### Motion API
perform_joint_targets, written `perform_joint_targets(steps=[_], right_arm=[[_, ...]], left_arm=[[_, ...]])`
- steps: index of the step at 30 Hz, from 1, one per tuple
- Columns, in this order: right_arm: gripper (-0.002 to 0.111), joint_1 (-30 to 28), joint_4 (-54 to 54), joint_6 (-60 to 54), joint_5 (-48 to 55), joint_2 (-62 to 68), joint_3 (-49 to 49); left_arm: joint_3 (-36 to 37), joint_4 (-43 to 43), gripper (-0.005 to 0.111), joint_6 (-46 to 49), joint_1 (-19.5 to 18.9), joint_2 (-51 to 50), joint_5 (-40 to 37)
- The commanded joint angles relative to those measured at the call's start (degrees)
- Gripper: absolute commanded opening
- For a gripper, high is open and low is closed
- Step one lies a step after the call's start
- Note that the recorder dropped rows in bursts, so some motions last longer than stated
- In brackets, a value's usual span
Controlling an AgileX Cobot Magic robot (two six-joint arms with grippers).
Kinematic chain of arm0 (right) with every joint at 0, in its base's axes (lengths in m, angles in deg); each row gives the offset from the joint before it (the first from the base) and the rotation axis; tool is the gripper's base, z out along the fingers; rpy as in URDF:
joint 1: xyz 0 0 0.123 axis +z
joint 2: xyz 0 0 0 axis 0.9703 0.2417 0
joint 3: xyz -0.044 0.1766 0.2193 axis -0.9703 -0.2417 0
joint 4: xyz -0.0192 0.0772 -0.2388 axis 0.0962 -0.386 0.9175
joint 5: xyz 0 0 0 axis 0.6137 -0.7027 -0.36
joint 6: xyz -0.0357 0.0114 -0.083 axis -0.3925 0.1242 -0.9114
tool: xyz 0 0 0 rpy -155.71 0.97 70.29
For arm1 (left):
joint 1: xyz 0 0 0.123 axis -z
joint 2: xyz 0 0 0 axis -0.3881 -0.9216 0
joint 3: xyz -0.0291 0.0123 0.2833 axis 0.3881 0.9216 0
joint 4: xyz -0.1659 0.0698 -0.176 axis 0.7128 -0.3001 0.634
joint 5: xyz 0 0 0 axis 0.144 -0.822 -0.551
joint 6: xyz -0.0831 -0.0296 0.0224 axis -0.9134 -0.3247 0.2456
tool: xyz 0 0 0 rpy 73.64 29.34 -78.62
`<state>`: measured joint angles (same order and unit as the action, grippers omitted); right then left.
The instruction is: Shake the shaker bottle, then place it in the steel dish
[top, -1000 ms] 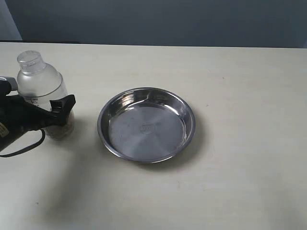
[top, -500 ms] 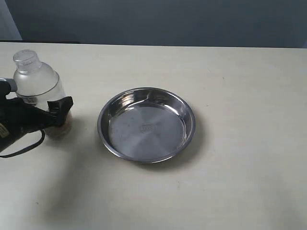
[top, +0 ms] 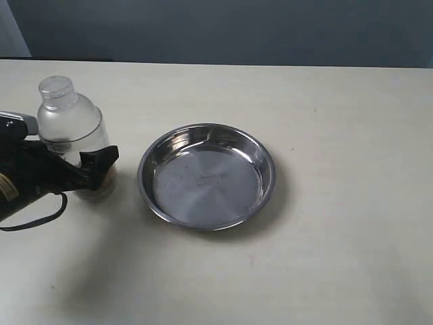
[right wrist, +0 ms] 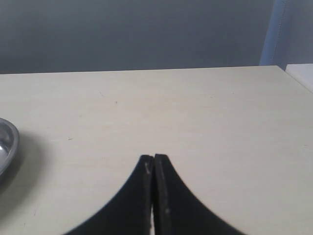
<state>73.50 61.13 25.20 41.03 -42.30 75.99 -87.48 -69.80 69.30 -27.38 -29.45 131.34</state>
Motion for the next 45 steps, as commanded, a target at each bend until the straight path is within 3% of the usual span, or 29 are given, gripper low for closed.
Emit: perform_joint_targets(steps=[1, 10, 18, 21, 27, 30, 34, 35, 38, 40, 45], right_arm=[[-0.001, -0.2, -0.1, 0.0, -0.8, -0.2, -0.1], [-0.001, -0.2, -0.1, 0.0, -0.8, -0.2, -0.1], [-0.001, -0.2, -0.1, 0.0, -0.8, -0.2, -0.1], [-0.001, -0.2, -0.1, 0.0, -0.8, -0.2, -0.1], [-0.001, -0.2, -0.1, 0.0, -0.8, -0.2, -0.1], [-0.001, -0.2, -0.1, 0.0, -0.8, -0.2, -0.1], [-0.001, -0.2, -0.1, 0.0, -0.8, -0.2, -0.1], [-0.001, -0.2, -0.1, 0.0, -0.8, -0.2, -0.1], [-0.001, -0.2, -0.1, 0.0, -0.8, -0.2, -0.1], [-0.001, -0.2, -0.1, 0.0, -0.8, -0.2, -0.1], [-0.001, -0.2, -0.1, 0.0, -0.8, -0.2, -0.1]], left_arm=[[-0.1, -0.8, 0.000, -1.0, 0.1, -0.3, 3.4], [-0.5, -3.2, 0.000, -5.9, 0.1, 1.5, 5.2], [-1.9, -3.8, 0.000, -7.3, 0.1, 9.5, 2.9], [-3.2, -7.1, 0.000, -9.7, 0.1, 13.7, -0.3], [-7.4, -19.0, 0.000, -21.2, 0.1, 20.1, 2.3], [-8.9, -21.0, 0.000, -23.0, 0.6, 20.9, 2.6], [-9.2, -22.4, 0.000, -23.6, 6.4, 18.9, -11.4], [-9.2, -22.7, 0.000, -23.6, 8.4, 18.1, -11.5], [-11.0, -20.1, 0.000, -23.6, 12.5, 19.5, -1.0], [-14.1, -18.9, 0.000, -24.9, 14.4, 22.7, -0.7], [-17.2, -16.3, 0.000, -19.8, 22.4, 23.6, -25.1]])
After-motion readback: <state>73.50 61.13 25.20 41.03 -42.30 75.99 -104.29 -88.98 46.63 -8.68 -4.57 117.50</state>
